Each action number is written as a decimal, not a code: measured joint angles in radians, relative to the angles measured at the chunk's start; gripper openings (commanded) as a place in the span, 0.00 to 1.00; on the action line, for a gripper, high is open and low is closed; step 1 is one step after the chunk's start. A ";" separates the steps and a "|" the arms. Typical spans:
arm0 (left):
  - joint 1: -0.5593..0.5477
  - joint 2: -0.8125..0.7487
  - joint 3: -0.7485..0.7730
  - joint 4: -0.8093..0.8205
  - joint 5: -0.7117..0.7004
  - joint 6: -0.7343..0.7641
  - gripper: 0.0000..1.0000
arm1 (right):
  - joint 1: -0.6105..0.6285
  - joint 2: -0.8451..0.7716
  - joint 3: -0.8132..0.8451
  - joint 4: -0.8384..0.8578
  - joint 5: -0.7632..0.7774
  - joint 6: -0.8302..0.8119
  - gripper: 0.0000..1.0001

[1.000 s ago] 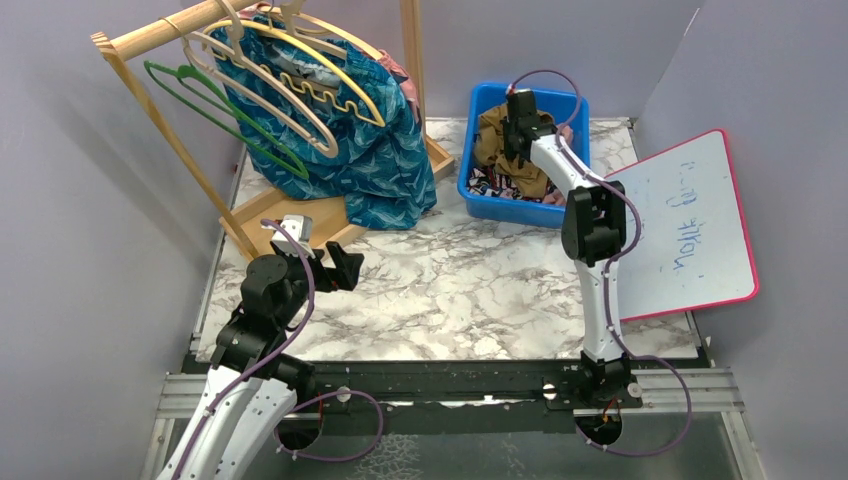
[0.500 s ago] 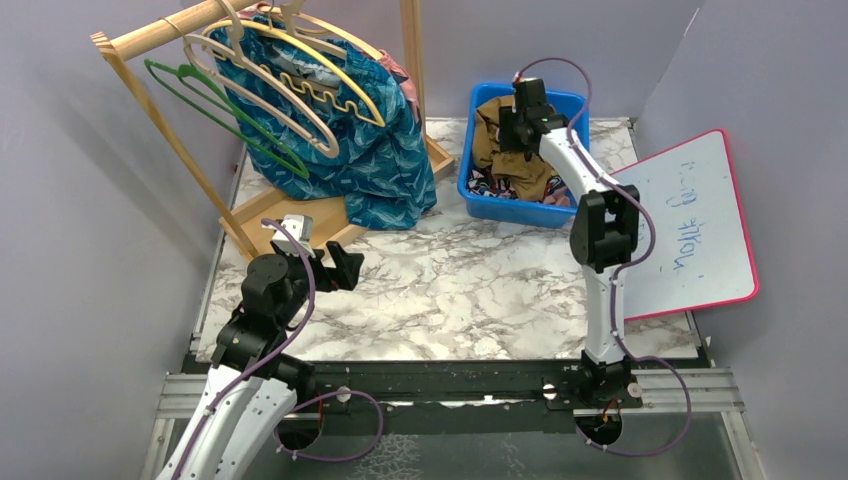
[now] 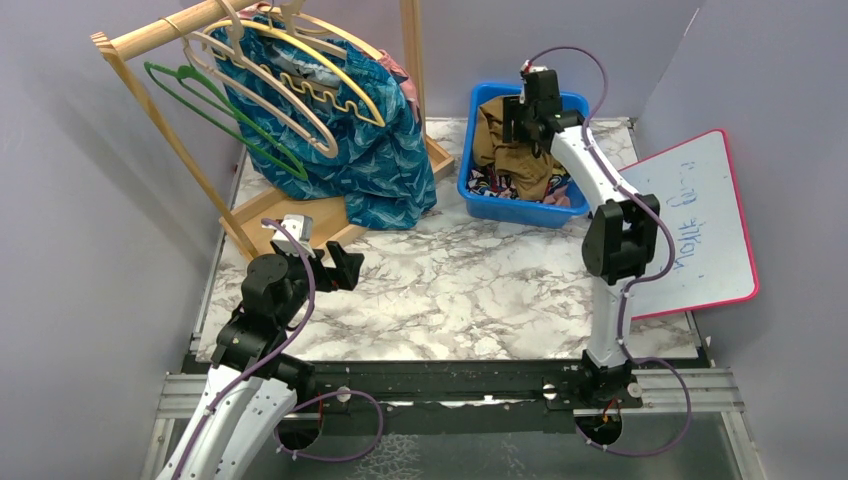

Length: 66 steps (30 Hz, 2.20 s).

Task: Remove the shorts from the hanger
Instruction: Place the shorts in the basket.

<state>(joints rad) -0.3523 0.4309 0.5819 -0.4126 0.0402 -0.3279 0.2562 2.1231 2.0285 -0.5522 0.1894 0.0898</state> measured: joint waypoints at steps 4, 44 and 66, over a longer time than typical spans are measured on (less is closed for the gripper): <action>0.000 0.000 0.000 0.000 0.000 0.000 0.95 | 0.000 -0.032 -0.041 0.005 -0.002 0.014 0.65; 0.003 -0.034 0.000 0.000 0.000 0.000 0.95 | 0.000 0.165 0.106 0.091 -0.121 0.043 0.72; 0.003 -0.029 0.000 0.000 0.000 0.000 0.95 | 0.000 -0.430 -0.615 0.539 -0.433 0.055 0.93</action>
<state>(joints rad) -0.3489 0.4015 0.5819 -0.4126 0.0402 -0.3279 0.2562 1.6936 1.4139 -0.0132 -0.2436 0.1444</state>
